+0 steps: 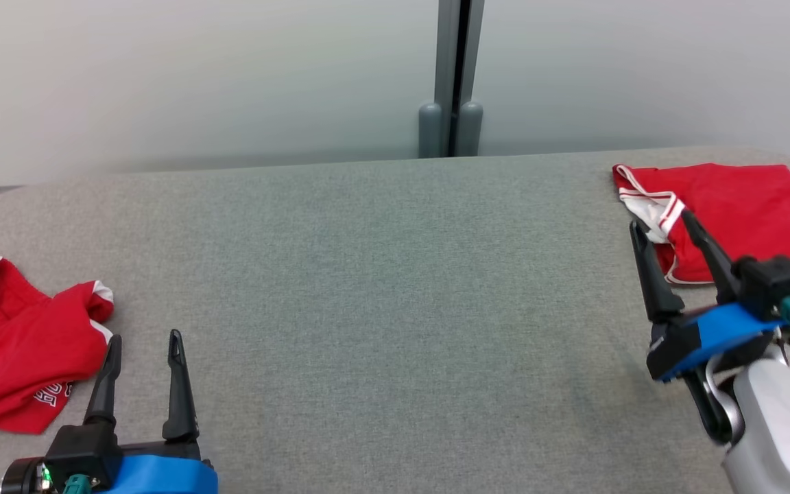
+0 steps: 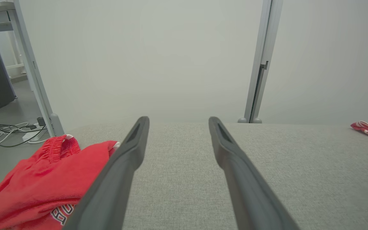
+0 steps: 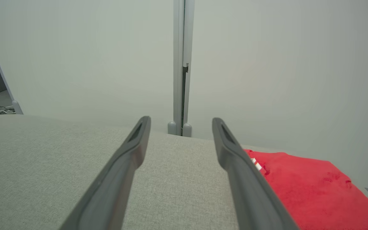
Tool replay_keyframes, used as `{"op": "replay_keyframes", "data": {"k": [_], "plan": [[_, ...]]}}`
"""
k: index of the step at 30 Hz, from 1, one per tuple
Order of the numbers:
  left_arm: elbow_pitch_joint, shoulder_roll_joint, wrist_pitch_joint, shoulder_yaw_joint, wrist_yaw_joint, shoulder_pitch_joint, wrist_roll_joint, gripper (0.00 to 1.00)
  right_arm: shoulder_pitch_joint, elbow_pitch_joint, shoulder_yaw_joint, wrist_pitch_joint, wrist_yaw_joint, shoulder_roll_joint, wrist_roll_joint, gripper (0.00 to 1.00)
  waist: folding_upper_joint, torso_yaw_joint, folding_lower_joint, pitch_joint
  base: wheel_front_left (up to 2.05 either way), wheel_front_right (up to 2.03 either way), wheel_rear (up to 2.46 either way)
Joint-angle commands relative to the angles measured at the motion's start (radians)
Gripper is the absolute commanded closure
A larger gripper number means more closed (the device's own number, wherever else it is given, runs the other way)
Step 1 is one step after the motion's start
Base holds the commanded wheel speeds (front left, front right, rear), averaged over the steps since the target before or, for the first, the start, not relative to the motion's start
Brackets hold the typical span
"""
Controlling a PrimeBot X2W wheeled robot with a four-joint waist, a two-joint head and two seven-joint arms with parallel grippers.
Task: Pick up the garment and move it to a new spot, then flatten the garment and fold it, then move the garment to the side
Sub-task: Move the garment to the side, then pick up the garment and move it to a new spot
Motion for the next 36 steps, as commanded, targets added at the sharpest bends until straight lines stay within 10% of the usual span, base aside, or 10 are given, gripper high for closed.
{"op": "replay_keyframes", "data": {"k": [1,19,36], "plan": [[0.0,0.005,0.003,0.0,0.004,0.011,-0.003,0.0,0.032,-0.019,-0.008,0.006,0.0,0.007,-0.002,0.0,0.0,-0.009,0.0003,-0.01,0.0,0.0,0.0],[-0.014,0.013,0.033,-0.012,0.016,0.039,-0.025,0.0,0.4,-0.454,-0.155,0.164,0.0,0.178,-0.084,0.0,0.0,-0.015,0.0003,-0.062,0.0,0.0,0.0],[-0.04,0.027,0.064,-0.027,0.023,0.052,-0.036,0.0,0.501,-0.491,-0.203,0.205,0.0,0.206,-0.092,0.0,0.0,0.0,0.0003,-0.08,0.0,0.0,0.0]]}}
